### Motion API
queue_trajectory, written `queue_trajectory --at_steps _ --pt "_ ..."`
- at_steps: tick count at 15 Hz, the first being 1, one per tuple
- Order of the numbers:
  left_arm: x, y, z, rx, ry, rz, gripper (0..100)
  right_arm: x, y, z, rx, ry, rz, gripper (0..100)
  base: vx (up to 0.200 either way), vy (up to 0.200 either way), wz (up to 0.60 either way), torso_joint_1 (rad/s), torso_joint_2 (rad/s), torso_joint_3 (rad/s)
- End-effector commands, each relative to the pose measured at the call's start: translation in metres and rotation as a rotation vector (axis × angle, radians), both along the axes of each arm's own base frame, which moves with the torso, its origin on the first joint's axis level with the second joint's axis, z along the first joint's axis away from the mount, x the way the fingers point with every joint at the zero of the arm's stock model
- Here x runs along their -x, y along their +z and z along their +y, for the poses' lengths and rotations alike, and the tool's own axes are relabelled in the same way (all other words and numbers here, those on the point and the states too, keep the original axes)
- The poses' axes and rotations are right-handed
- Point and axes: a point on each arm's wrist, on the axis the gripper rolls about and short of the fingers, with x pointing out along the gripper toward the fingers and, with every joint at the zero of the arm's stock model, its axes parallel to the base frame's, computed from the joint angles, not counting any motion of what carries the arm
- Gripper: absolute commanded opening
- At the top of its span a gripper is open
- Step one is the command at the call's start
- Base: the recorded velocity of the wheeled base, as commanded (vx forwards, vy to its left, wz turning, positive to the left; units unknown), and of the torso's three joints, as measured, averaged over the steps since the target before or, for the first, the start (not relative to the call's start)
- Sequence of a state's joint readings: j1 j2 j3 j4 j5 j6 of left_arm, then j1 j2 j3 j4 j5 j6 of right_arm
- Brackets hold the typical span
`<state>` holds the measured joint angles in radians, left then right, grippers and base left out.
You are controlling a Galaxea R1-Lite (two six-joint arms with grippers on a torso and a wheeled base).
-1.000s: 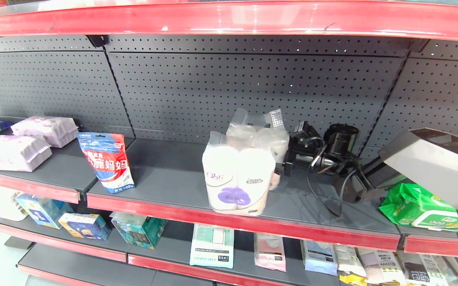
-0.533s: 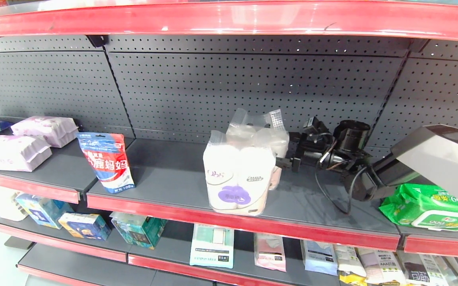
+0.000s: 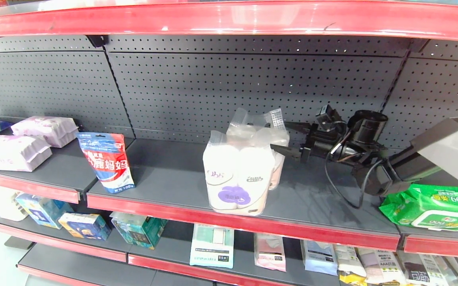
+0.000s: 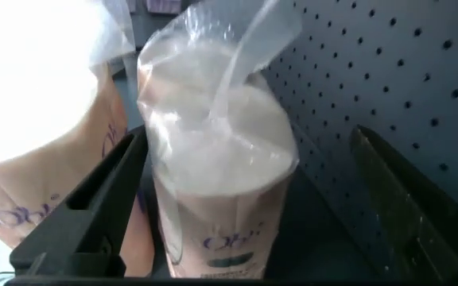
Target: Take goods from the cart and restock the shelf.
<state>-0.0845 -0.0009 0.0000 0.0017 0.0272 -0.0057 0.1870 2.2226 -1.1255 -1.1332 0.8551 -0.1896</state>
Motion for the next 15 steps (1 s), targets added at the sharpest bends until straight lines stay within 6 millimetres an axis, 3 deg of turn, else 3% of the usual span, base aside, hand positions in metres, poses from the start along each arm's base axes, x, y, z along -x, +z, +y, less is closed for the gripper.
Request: queue_trajectory --at_steps 1,5,10,13,15 --pt "0.0 0.0 0.0 0.0 0.0 0.001 100 0.005 0.02 -0.007 -0.014 -0.015 -0.034 100 0.0 0.0 0.0 0.0 0.0 0.0" --pt "0.0 0.0 0.0 0.0 0.0 0.001 100 0.014 0.045 -0.028 -0.02 -0.063 -0.046 100 0.0 0.0 0.0 0.0 0.0 0.0" --pt "0.0 0.0 0.0 0.0 0.0 0.001 100 0.034 0.058 -0.052 -0.02 -0.118 -0.046 100 0.0 0.0 0.0 0.0 0.0 0.0" --pt "0.0 0.0 0.0 0.0 0.0 0.001 100 0.063 0.067 -0.076 -0.021 -0.184 -0.028 100 0.0 0.0 0.0 0.0 0.0 0.0" --pt "0.0 0.0 0.0 0.0 0.0 0.001 100 0.093 0.075 -0.089 -0.027 -0.266 -0.004 100 0.0 0.0 0.0 0.0 0.0 0.0"
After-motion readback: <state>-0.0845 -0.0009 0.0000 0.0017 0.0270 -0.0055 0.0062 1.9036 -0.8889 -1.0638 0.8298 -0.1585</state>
